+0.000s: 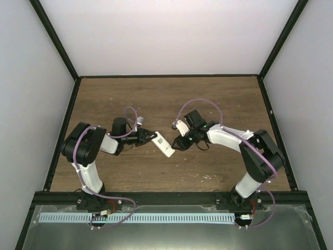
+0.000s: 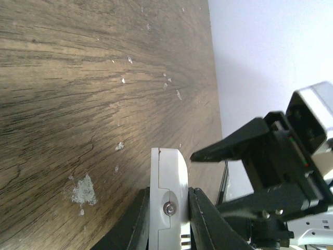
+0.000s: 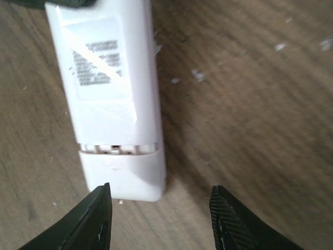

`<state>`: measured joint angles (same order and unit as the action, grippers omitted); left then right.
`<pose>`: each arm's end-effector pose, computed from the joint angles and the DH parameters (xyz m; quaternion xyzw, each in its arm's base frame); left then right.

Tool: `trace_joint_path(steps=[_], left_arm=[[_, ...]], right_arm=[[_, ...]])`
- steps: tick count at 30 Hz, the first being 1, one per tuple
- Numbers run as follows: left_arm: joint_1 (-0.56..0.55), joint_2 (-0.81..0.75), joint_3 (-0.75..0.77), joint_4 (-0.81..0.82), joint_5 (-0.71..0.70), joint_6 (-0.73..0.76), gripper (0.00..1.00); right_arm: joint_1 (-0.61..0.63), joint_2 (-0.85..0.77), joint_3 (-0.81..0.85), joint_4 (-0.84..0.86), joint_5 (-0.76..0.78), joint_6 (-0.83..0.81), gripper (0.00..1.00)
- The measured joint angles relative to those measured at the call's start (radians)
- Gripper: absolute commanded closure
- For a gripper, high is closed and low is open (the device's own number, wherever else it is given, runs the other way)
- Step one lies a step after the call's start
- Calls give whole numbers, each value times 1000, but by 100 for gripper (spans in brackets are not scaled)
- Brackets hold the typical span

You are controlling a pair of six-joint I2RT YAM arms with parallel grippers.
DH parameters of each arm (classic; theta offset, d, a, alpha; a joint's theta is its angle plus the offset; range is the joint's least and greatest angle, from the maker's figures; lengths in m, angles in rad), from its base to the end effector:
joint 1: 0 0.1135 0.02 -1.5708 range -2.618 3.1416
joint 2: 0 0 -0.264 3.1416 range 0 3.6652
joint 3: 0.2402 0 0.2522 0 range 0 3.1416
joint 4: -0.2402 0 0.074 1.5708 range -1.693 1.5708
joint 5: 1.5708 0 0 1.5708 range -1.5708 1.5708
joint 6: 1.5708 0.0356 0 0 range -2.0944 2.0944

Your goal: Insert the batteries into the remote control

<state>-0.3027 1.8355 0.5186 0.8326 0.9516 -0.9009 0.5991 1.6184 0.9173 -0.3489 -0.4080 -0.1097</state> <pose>0.2705 -0.1149 0.1022 0.0020 0.7969 -0.5834 0.1568 0.2493 0.1873 0.1725 -0.3773 0.8693 0.2510 0.1972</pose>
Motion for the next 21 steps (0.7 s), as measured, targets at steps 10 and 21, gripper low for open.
trace_joint_path(steps=[10, 21], left_arm=[[0, 0, 3, -8, 0, 0, 100], [0, 0, 3, -8, 0, 0, 100]], right_arm=[[84, 38, -32, 23, -9, 48, 65], [83, 60, -31, 45, -8, 62, 72]])
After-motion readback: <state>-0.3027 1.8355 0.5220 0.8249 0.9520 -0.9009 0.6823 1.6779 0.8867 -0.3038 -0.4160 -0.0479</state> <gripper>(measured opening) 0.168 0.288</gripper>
